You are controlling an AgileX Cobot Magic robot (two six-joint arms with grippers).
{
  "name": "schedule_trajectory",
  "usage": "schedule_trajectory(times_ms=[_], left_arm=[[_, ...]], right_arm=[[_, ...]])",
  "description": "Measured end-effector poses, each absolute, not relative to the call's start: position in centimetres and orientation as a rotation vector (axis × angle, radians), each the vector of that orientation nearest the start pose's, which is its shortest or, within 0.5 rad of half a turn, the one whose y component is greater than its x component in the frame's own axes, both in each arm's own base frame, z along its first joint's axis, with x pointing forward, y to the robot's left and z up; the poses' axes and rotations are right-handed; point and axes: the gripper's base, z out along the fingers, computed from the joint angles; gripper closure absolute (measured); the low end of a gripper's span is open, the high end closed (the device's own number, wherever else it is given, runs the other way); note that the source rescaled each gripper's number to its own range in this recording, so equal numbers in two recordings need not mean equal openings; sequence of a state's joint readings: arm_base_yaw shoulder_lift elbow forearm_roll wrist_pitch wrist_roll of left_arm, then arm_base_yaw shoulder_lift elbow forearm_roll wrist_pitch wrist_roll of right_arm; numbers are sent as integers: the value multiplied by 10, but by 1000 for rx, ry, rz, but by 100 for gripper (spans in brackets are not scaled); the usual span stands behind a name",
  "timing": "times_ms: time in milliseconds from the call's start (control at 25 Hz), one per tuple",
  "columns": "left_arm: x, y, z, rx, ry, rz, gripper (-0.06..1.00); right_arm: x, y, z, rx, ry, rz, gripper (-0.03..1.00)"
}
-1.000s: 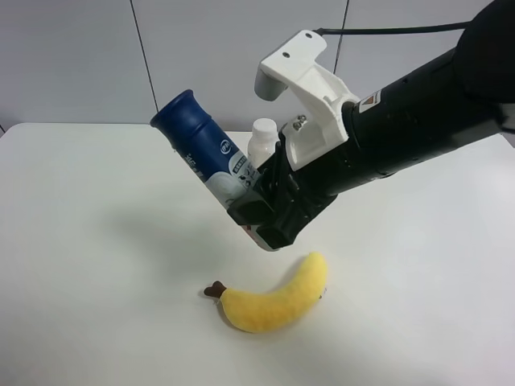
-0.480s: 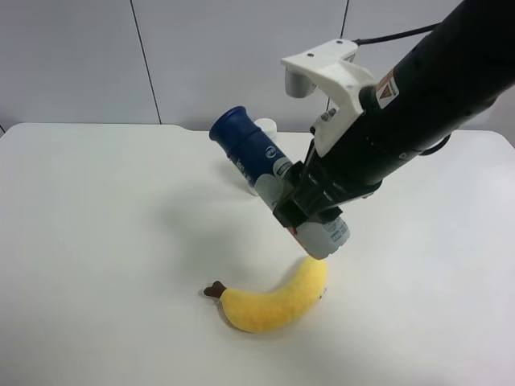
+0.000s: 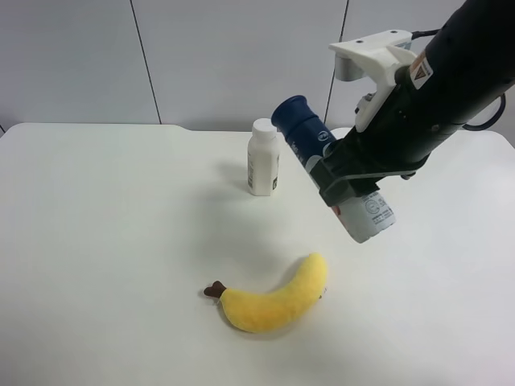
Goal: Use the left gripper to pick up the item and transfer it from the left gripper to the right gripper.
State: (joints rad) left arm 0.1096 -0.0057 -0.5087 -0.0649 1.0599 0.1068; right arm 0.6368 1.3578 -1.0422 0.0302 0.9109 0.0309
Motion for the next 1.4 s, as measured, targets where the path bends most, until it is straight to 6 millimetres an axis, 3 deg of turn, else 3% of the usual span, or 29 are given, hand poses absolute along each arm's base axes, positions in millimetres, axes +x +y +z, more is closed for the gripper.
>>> schedule_trajectory(times_ms=[280,760,1000,1400], left_arm=[[-6,-6,280,1,2028,59,-6],[-6,-6,280,1,2028,59,-6],[-6,-6,280,1,2028,59,-6],[-6,-6,280,1,2028,59,-6]], right_arm=[[221,128,297,-640,2666,194,97],[248,64,292,-407,2728,86,97],[264,52,277,-356,2768,62,97],[296,56,227,-412,2844,47,97]])
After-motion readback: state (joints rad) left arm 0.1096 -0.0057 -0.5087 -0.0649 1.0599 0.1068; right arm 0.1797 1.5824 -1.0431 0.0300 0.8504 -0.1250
